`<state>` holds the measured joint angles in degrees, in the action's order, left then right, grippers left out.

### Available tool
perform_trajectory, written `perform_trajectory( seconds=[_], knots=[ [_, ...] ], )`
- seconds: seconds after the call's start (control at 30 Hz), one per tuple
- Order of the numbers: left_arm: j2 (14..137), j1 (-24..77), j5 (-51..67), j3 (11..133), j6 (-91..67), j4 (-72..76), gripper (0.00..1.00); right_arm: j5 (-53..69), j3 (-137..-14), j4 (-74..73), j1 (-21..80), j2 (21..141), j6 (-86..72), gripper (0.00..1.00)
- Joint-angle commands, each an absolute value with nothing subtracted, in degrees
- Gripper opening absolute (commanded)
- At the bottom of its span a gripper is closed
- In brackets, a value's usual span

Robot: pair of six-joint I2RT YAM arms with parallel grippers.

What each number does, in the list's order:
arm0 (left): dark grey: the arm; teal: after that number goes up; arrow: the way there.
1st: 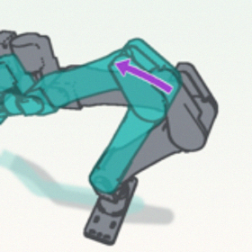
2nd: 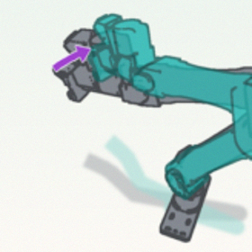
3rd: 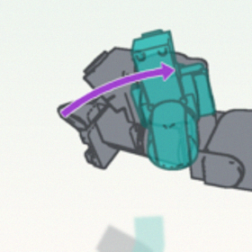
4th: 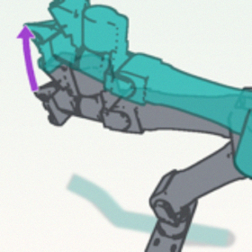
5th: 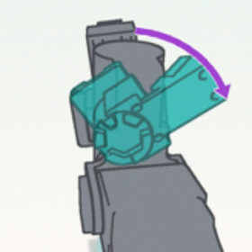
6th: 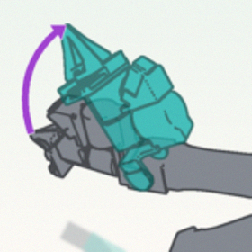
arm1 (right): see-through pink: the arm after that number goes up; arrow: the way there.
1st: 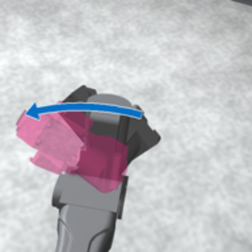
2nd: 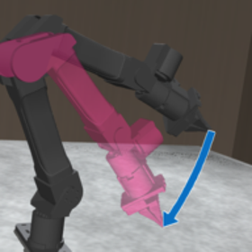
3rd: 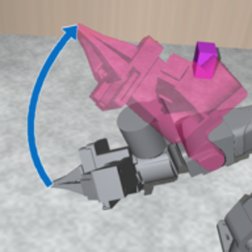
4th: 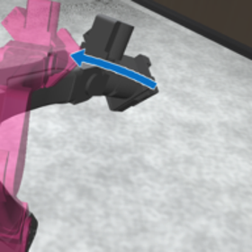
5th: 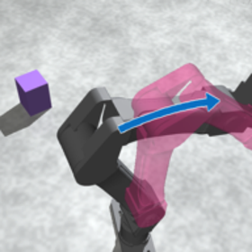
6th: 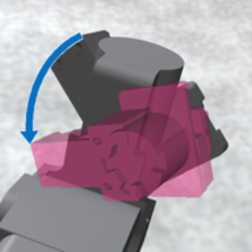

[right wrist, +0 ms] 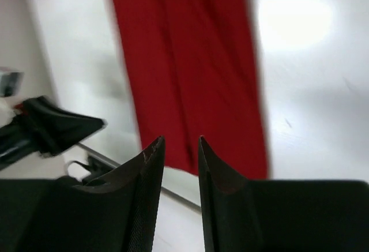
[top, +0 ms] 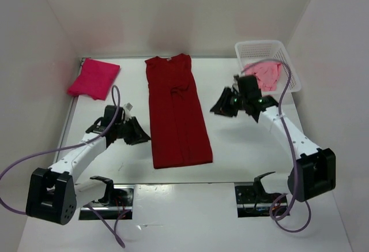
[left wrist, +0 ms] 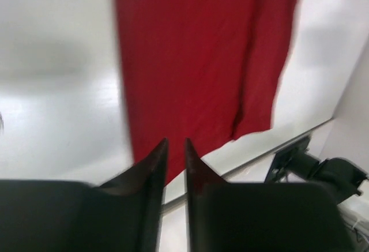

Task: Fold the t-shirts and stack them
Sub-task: Rotate the tshirt 90 degrees, then grab the bottom of the folded rectangular tshirt with both arms

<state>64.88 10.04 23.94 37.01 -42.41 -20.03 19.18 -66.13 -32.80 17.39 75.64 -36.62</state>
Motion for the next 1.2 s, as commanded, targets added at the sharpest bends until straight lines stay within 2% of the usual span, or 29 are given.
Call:
perform_trajectory(
  seconds=[0.0, 0.07, 0.2, 0.3, 0.6, 0.73, 0.8, 0.97, 1.07, 1.17],
  knots=[
    [63.2, 11.1, 25.5, 30.7, -48.2, -19.5, 0.32, 19.5, -49.9, -24.3, 17.7, 72.4, -41.6, 0.35],
    [62.4, 11.6, 26.4, 28.4, -51.0, -17.4, 0.51, 20.5, -40.2, -21.5, 17.7, 67.3, -45.6, 0.39],
    [61.9, 14.9, 26.1, 25.7, -53.8, -15.7, 0.68, 20.0, -33.0, -17.8, 22.0, 65.6, -48.8, 0.43],
    [61.4, 16.7, 26.2, 23.5, -56.6, -13.9, 0.68, 20.0, -31.0, -16.8, 25.4, 67.6, -51.0, 0.45],
    [57.1, 20.9, 24.0, 18.5, -60.3, -12.7, 0.52, 21.1, -22.6, -12.3, 27.1, 65.5, -54.9, 0.46],
    [60.5, 20.9, 24.5, 17.8, -60.3, -11.3, 0.52, 21.1, -22.0, -11.8, 28.6, 66.7, -55.5, 0.45],
    [60.6, 22.0, 24.0, 17.8, -60.3, -10.7, 0.51, 20.0, -21.5, -11.8, 29.4, 66.7, -56.1, 0.39],
    [61.1, 22.5, 24.0, 17.8, -60.8, -9.1, 0.45, 17.9, -20.8, -11.2, 29.4, 65.4, -57.3, 0.35],
    [61.1, 23.6, 24.0, 17.2, -62.0, -7.7, 0.39, 18.5, -20.8, -10.6, 29.4, 66.8, -57.3, 0.34],
    [63.4, 25.6, 24.0, 17.9, -62.1, -6.9, 0.32, 18.5, -20.8, -11.1, 29.4, 66.8, -56.8, 0.29]
  ],
)
